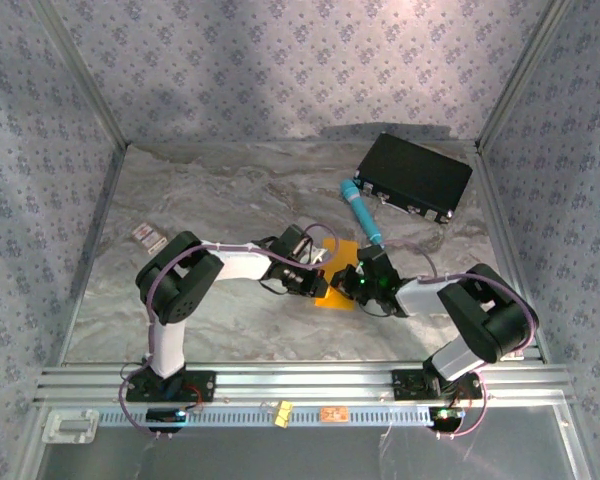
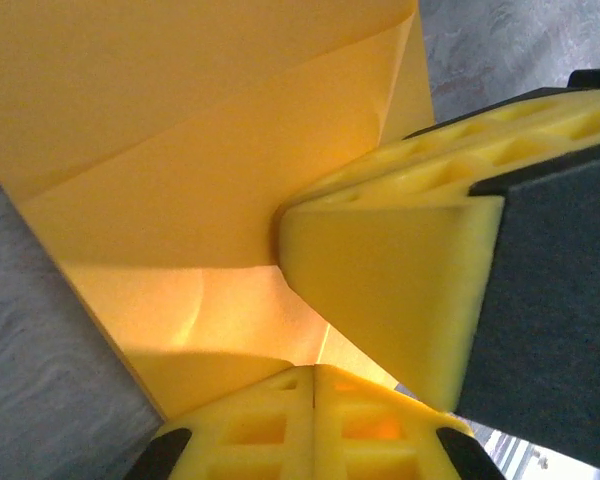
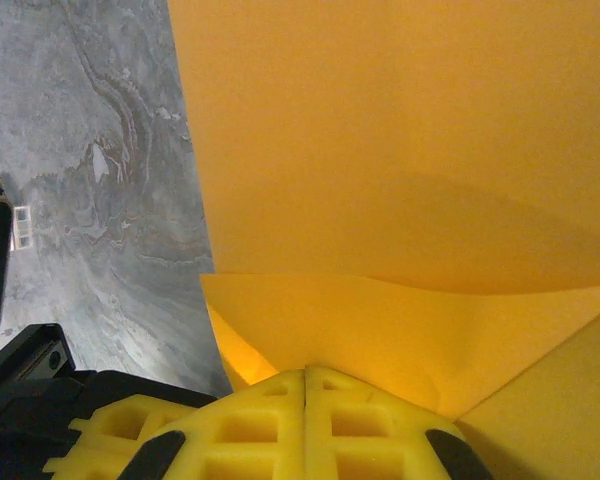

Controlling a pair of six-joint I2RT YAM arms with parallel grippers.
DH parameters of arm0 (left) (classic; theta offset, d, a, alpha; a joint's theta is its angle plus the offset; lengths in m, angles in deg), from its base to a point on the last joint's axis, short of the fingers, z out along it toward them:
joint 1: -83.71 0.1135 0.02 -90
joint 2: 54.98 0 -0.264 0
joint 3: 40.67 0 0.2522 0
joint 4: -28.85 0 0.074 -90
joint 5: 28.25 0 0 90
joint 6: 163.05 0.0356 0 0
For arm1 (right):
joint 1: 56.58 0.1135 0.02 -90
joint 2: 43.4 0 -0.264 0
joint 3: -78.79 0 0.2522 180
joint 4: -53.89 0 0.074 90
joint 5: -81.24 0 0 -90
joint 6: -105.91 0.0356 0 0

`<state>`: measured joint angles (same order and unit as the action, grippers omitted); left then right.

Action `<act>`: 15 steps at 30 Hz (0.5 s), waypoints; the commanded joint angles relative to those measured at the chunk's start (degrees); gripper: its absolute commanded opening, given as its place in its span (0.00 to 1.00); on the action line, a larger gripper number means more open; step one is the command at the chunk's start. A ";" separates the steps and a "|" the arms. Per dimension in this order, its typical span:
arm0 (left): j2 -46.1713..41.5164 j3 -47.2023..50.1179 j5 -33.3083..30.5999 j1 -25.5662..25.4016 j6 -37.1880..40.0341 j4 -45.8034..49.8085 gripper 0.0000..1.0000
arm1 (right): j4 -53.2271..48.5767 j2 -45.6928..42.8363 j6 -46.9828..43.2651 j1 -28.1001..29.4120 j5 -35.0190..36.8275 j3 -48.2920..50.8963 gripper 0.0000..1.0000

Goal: Fold a paper plane with a square sheet of paper (pick it up from the middle)
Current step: Fold the triangle a second time at the center of the table.

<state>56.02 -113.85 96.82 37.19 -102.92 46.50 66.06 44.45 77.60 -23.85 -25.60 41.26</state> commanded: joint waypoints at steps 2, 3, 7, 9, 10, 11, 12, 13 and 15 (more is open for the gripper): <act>1.41 2.73 -4.71 -0.33 1.27 5.26 0.00 | -4.39 -0.05 -1.55 -3.35 0.65 1.53 0.04; 1.50 2.81 -4.73 -0.35 1.35 5.29 0.00 | -3.74 0.10 -2.08 -4.27 0.04 1.39 0.04; 2.02 2.99 -4.79 -0.25 1.48 5.17 0.00 | -1.55 1.08 -2.72 -8.22 -2.19 1.18 0.04; 2.18 3.16 -4.80 -0.27 1.57 5.08 0.00 | -1.08 1.13 -2.59 -10.25 -2.67 1.24 0.04; 2.24 3.22 -4.83 -0.27 1.57 5.09 0.00 | -0.98 0.92 -2.63 -10.97 -2.67 1.31 0.04; 2.29 3.26 -4.81 -0.28 1.57 5.00 0.00 | -0.88 0.83 -2.71 -11.74 -2.67 1.38 0.04; 2.29 3.45 -4.76 -0.30 1.48 4.91 0.00 | -0.64 0.45 -2.82 -12.47 -2.59 1.64 0.04; 2.23 3.43 -4.83 -0.24 1.47 4.82 0.00 | -0.30 0.18 -2.74 -13.06 -2.50 1.91 0.05; 2.24 3.52 -4.75 -0.25 1.48 4.73 0.00 | 1.18 -0.66 -2.65 -14.23 -3.37 2.39 0.05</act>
<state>55.93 -113.26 96.90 37.21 -102.90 45.51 67.07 44.52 76.29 -36.31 -30.08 42.18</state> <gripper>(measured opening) 0.049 0.051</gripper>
